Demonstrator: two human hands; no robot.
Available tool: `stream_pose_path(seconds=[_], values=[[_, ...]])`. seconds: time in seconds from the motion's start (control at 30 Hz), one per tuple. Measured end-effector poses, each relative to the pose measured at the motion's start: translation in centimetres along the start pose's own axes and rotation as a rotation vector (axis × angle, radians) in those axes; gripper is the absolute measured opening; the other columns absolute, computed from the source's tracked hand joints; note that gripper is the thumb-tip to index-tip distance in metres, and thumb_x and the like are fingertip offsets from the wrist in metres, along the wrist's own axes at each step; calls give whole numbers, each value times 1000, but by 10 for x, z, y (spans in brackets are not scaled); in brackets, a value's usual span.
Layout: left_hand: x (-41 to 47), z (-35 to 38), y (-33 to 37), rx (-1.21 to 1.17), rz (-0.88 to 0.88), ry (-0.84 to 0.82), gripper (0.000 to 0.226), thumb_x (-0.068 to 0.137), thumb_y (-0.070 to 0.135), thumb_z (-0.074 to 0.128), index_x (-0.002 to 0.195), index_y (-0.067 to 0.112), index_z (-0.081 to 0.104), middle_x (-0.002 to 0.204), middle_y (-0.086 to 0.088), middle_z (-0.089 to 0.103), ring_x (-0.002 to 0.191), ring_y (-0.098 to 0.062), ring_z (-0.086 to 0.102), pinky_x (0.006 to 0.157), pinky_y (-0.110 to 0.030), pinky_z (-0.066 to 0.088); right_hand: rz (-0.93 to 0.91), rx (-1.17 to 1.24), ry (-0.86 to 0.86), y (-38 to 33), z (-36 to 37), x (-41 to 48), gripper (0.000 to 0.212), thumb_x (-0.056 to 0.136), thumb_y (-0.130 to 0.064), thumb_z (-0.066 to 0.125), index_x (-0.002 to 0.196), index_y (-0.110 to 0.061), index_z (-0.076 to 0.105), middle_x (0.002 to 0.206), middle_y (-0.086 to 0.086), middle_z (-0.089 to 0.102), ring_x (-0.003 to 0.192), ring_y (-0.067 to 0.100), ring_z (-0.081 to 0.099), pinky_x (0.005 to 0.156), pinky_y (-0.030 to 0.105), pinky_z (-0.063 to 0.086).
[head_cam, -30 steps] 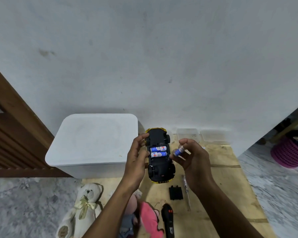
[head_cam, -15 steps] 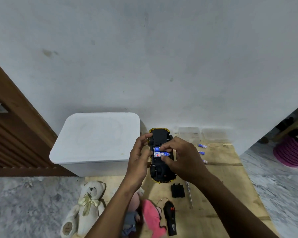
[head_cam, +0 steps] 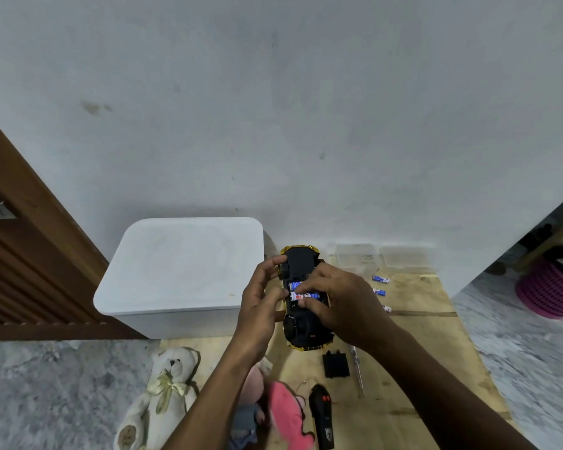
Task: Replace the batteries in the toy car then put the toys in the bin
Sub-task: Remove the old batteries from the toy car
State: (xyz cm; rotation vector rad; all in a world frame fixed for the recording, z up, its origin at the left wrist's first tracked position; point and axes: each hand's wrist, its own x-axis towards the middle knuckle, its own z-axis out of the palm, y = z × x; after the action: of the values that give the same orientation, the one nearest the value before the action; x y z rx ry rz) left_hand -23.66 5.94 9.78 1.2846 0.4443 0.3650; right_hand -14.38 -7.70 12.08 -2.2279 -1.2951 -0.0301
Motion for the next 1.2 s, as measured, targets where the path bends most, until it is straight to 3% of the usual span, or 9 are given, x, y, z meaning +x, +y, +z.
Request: stream_pose_path(seconds=[0.17, 0.27, 0.4, 0.5, 0.57, 0.63, 0.8, 1.07, 1.2], values=[[2, -2, 0, -43, -2, -7, 55, 94, -10, 41, 123, 31, 62, 120, 5, 67, 97, -20, 67, 66, -37, 57, 12, 27, -20, 2, 5, -1, 20, 90, -26, 69, 109, -19, 69, 105, -4, 63, 84, 7, 58, 68, 10, 42], [3, -4, -1, -56, -5, -20, 55, 93, -10, 42, 124, 31, 62, 122, 2, 66, 97, -21, 67, 64, -35, 55, 7, 49, -8, 3, 4, -1, 21, 87, -27, 73, 105, -19, 72, 101, -4, 64, 82, 10, 61, 68, 18, 50], [-2, -6, -6, -57, -1, -36, 55, 89, -6, 45, 125, 32, 61, 127, 1, 63, 103, -28, 66, 64, -38, 55, -23, 68, -23, 7, -4, 2, 23, 74, -27, 85, 94, -19, 77, 93, -5, 65, 75, 11, 60, 63, 17, 44], [-3, -5, -6, -80, -12, -37, 53, 81, 5, 50, 125, 32, 61, 129, 0, 62, 104, -30, 65, 66, -42, 56, -55, 82, -34, 7, -4, 1, 21, 77, -27, 82, 95, -19, 74, 95, -4, 62, 76, 10, 58, 63, 17, 46], [-2, -6, -4, -88, -19, -37, 54, 76, 8, 50, 124, 31, 61, 127, -2, 62, 98, -24, 65, 61, -36, 54, -60, 113, -39, 8, -2, 0, 19, 81, -28, 78, 97, -20, 70, 96, -8, 57, 78, 10, 57, 64, 20, 49], [-1, -5, -3, -85, -15, -42, 55, 75, 8, 50, 123, 31, 62, 126, -4, 62, 94, -20, 64, 58, -31, 51, -52, 137, -37, 10, 1, -1, 17, 84, -26, 76, 98, -20, 68, 96, -12, 52, 79, 7, 55, 66, 14, 46], [1, -4, -1, -62, -9, -52, 54, 74, 8, 50, 121, 31, 63, 124, -1, 63, 97, -20, 64, 60, -35, 51, -34, 158, -23, 13, 5, -4, 15, 88, -22, 72, 100, -19, 64, 97, -15, 47, 81, -1, 52, 67, 4, 39], [-3, -1, -9, -106, -37, -53, 54, 74, 7, 50, 119, 32, 64, 121, 6, 66, 102, -24, 66, 60, -36, 53, -79, 156, -69, 18, -6, 1, 38, 74, -33, 85, 107, -22, 71, 96, -15, 53, 81, 2, 55, 66, 12, 48], [-1, -2, -8, -122, -33, -41, 54, 75, 8, 49, 121, 32, 63, 128, -1, 64, 97, -23, 65, 61, -35, 51, -127, 142, -22, 17, -2, 1, 26, 80, -27, 80, 104, -18, 76, 91, -8, 57, 77, 3, 54, 67, 12, 45]])
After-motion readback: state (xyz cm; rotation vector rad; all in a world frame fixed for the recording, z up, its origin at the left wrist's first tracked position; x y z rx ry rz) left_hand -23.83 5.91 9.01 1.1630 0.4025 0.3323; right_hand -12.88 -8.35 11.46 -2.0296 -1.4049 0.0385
